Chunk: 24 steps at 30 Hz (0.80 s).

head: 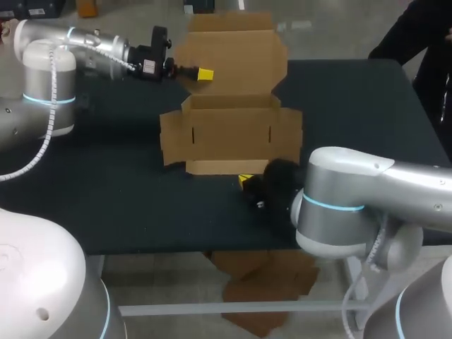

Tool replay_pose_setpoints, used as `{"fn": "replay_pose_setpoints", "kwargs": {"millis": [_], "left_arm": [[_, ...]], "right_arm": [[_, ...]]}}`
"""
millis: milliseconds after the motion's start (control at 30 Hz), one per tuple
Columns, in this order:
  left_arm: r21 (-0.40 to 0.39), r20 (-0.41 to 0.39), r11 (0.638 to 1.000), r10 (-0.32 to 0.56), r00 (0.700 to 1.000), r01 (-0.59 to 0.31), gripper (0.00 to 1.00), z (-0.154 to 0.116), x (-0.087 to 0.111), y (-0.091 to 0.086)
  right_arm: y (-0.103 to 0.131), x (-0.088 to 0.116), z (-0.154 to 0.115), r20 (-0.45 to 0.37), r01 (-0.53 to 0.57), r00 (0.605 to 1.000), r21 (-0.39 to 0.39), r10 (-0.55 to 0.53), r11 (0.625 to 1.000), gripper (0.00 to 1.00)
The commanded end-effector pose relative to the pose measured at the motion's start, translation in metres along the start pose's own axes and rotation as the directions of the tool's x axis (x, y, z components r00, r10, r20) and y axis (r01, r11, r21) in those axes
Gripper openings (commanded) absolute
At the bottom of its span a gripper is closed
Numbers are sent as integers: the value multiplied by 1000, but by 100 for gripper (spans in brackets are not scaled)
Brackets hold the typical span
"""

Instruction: Assemble the packaging by folding the flat box into shape, placing the metal phone stand inside, and closing the box properly

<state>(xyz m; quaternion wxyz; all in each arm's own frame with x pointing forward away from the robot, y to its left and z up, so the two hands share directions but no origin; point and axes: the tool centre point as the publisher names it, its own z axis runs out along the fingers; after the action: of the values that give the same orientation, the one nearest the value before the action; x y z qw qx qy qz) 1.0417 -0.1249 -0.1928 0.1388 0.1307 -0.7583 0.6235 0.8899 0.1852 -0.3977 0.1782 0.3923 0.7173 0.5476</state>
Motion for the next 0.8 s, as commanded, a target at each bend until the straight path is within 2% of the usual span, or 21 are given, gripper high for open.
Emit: {"fn": "replay_pose_setpoints", "kwargs": {"millis": [33,367,800], "left_arm": [[1,0,1000,0,1000,0,0,0,0,0],[1,0,1000,0,1000,0,0,0,0,0],[-10,-10,1000,5,1000,-5,0,1,-2,2]], "right_arm": [[-2,1,19,36,2,999,-12,-2,1000,0],[0,-1,36,43,12,999,-19,-11,1000,0],[-2,-7,44,62,11,998,-21,-9,1000,0]]}}
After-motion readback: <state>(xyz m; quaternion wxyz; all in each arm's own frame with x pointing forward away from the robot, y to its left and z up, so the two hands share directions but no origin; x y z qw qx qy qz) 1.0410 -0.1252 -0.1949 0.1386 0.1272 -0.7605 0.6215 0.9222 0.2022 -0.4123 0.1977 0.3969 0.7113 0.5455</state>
